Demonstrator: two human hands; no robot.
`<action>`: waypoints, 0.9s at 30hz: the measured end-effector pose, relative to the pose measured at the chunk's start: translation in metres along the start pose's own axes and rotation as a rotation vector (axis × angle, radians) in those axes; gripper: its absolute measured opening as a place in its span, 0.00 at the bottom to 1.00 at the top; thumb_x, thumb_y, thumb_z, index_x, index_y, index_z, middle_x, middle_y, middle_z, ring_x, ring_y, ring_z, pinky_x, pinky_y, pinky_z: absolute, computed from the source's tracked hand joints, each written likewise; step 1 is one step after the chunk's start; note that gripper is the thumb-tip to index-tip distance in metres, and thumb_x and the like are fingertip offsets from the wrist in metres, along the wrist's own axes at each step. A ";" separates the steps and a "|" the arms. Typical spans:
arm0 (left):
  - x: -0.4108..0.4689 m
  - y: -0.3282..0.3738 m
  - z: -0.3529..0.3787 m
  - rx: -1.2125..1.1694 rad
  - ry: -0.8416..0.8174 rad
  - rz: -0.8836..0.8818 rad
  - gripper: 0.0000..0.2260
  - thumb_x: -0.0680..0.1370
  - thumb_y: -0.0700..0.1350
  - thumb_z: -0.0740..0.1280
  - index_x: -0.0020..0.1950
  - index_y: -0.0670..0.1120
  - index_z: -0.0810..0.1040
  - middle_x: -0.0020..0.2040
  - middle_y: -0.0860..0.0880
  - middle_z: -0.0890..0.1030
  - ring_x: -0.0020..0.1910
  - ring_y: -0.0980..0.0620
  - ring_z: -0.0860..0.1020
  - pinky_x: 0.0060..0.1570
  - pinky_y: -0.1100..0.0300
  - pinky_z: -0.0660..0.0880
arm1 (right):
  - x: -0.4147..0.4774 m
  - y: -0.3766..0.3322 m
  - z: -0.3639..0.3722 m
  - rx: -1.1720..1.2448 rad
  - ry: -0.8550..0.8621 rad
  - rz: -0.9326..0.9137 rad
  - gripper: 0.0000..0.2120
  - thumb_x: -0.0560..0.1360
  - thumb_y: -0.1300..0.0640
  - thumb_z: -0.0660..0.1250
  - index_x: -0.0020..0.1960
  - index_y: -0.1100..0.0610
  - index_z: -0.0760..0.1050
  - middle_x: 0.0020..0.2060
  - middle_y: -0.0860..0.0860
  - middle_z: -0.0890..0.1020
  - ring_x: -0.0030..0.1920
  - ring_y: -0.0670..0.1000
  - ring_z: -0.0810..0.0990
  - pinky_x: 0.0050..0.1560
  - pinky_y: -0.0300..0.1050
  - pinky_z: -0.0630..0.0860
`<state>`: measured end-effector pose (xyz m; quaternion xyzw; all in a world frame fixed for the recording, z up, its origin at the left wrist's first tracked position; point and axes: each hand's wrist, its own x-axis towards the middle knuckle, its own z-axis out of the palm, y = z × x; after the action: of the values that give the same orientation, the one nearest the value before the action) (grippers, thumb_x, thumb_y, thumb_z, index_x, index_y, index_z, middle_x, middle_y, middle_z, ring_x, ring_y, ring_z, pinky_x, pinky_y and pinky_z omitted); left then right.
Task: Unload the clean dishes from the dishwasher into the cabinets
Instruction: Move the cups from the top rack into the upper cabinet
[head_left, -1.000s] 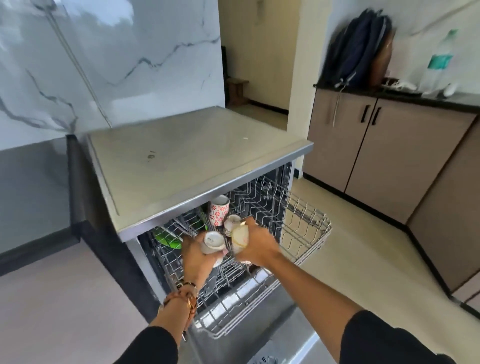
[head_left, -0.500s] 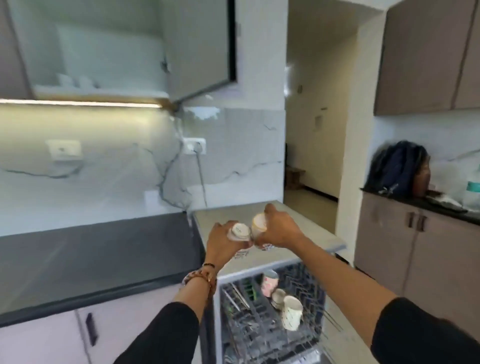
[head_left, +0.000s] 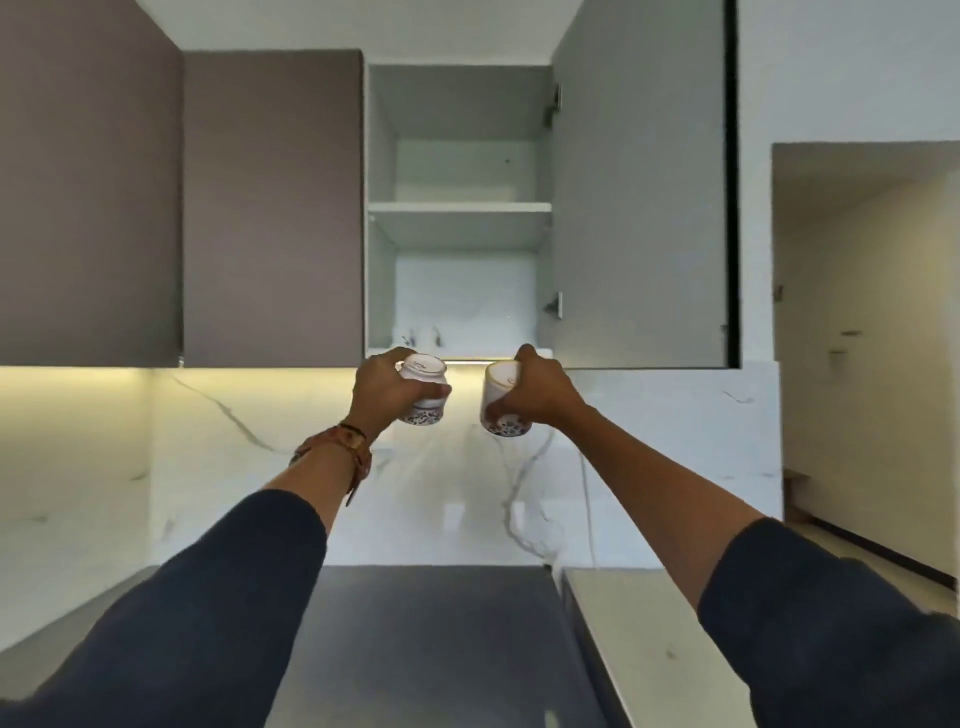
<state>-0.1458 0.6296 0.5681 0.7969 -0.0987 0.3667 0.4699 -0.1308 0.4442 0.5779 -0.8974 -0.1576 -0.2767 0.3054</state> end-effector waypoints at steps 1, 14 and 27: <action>0.017 -0.006 -0.015 0.009 -0.004 -0.006 0.25 0.57 0.51 0.76 0.52 0.44 0.81 0.44 0.48 0.80 0.44 0.51 0.77 0.46 0.62 0.71 | 0.018 -0.009 0.007 0.007 0.013 -0.005 0.34 0.61 0.51 0.78 0.59 0.61 0.67 0.55 0.58 0.78 0.55 0.57 0.76 0.46 0.44 0.72; 0.202 -0.078 -0.007 -0.009 -0.033 -0.020 0.21 0.69 0.48 0.75 0.59 0.42 0.77 0.53 0.43 0.80 0.48 0.47 0.78 0.50 0.57 0.77 | 0.212 -0.006 0.041 0.021 0.144 0.090 0.30 0.60 0.48 0.78 0.56 0.60 0.74 0.53 0.58 0.78 0.45 0.55 0.77 0.28 0.41 0.74; 0.421 -0.136 0.133 0.258 -0.185 -0.103 0.30 0.69 0.54 0.73 0.63 0.36 0.72 0.63 0.40 0.76 0.62 0.41 0.74 0.60 0.52 0.73 | 0.433 0.070 0.114 -0.023 0.121 0.151 0.23 0.58 0.46 0.77 0.45 0.59 0.75 0.44 0.55 0.80 0.46 0.55 0.83 0.44 0.48 0.81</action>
<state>0.2870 0.6728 0.7228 0.8849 -0.0527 0.2768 0.3708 0.2916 0.5123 0.7272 -0.8917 -0.0678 -0.3085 0.3242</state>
